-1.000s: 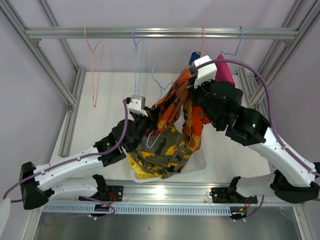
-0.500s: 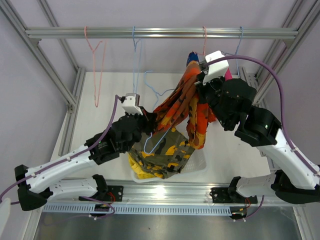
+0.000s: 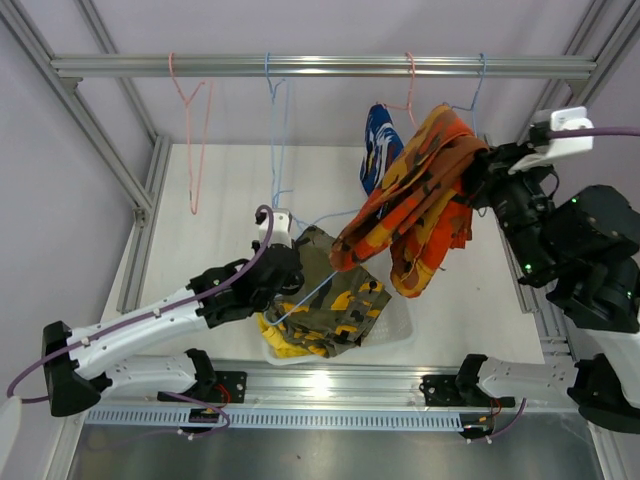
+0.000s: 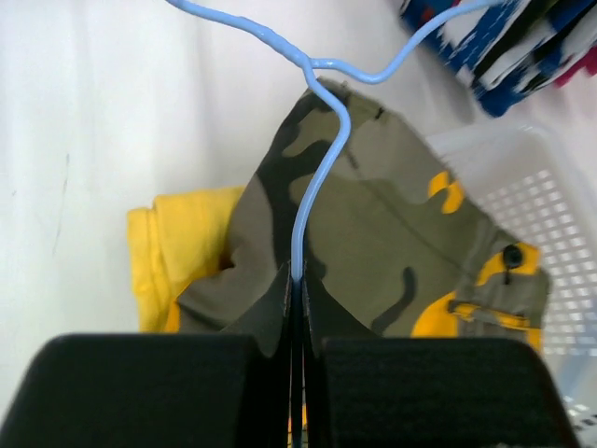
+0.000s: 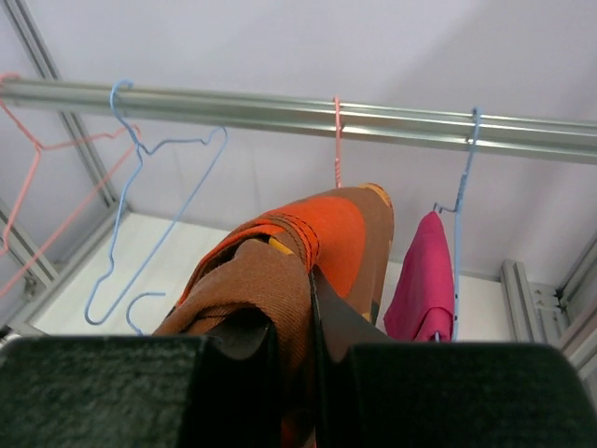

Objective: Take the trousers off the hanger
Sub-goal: Remove the trousers from the hanger, then place the trousers in the bin.

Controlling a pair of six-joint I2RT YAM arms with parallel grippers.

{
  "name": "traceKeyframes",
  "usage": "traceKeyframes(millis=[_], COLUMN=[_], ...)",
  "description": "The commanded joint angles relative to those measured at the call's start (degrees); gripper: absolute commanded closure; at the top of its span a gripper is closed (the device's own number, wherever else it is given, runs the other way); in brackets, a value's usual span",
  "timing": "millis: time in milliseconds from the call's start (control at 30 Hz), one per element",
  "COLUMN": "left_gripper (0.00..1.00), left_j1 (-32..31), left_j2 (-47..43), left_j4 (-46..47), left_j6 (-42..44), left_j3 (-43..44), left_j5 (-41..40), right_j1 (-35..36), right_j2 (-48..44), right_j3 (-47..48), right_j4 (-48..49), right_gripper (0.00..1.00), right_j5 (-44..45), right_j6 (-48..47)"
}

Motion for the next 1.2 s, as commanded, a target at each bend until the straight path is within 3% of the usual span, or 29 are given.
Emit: traceKeyframes(millis=[0,400,633,800,933,1167], left_gripper=[1.00,1.00,1.00,1.00,0.99,1.00], left_j1=[0.22,-2.24,-2.24,-2.24,-2.24,-2.24], left_j2=[-1.82,-3.05,-8.76,-12.72,-14.04,-15.27], left_j4=[-0.48,-0.04,-1.00,-2.59,-3.12,-3.74], left_j6=[0.57,1.80,8.39,14.54,18.32,17.63], left_j3=[-1.32,-0.54,8.32,14.31,16.86,15.82], left_j5=[-3.01,-6.88,-6.88,-8.81,-10.39,-10.22], right_j1=[-0.01,-0.01,-0.01,-0.01,-0.01,-0.01], right_j2=[-2.28,-8.17,-14.76,-20.65,-22.94,-24.26], right_j3=[0.52,-10.11,-22.84,-34.00,-34.21,-30.69], right_j4=[8.15,8.41,7.44,9.29,7.71,4.37], right_gripper=[1.00,1.00,1.00,1.00,1.00,1.00], right_j5=[0.92,-0.13,-8.38,-8.49,-6.99,-7.95], right_j6=[1.83,5.87,9.21,12.29,12.47,12.12])
